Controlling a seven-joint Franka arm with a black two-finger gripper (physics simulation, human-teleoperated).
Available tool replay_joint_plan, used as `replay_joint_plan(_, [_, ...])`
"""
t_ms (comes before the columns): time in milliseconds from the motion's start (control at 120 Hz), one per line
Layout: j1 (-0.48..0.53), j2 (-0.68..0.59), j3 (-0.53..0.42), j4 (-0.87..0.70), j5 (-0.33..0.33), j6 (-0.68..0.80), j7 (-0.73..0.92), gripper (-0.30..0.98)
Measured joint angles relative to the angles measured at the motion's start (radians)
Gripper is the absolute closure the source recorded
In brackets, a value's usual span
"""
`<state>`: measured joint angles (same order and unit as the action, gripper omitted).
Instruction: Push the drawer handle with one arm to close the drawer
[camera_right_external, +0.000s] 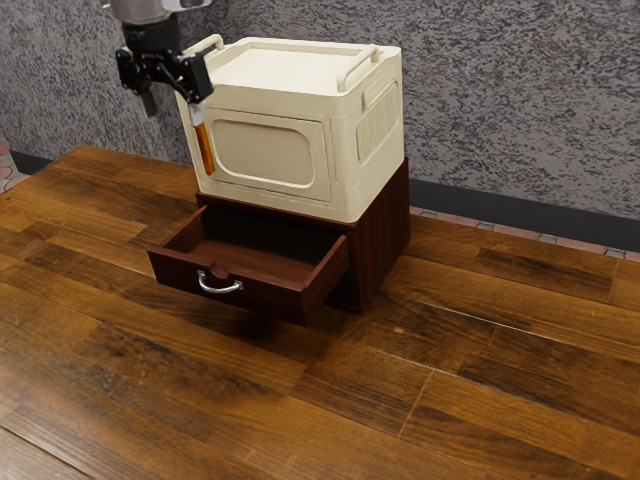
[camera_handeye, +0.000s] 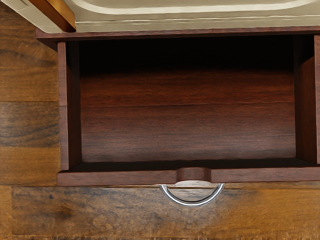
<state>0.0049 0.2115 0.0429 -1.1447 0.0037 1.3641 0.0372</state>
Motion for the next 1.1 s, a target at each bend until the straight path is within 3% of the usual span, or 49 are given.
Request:
replay_joint_plan(233, [0.017, -0.002, -0.003, 0.011, -0.015, -0.042, 0.024, 0.00])
replay_joint_plan(333, [0.034, -0.098, -0.013, 0.098, -0.039, -0.070, 0.030, 0.00])
replay_joint_plan(417, [0.027, -0.119, -0.060, 0.105, -0.018, -0.096, 0.013, 0.00])
replay_joint_plan(517, [0.014, -0.129, -0.152, 0.083, 0.059, -0.132, -0.012, 0.00])
replay_joint_plan(542, [0.019, -0.180, -0.175, 0.000, 0.075, -0.131, -0.018, 0.00])
replay_joint_plan(667, [0.076, -0.657, -0.244, -0.717, 0.109, 0.004, -0.052, 0.00])
replay_joint_plan(767, [0.110, -0.816, -0.247, -1.031, 0.085, 0.151, -0.077, 0.00])
replay_joint_plan(883, [0.141, -0.793, -0.247, -1.103, 0.064, 0.291, -0.102, 0.00])
replay_joint_plan(1100, [0.171, -0.530, -0.247, -1.224, 0.023, 0.538, -0.173, 0.00])
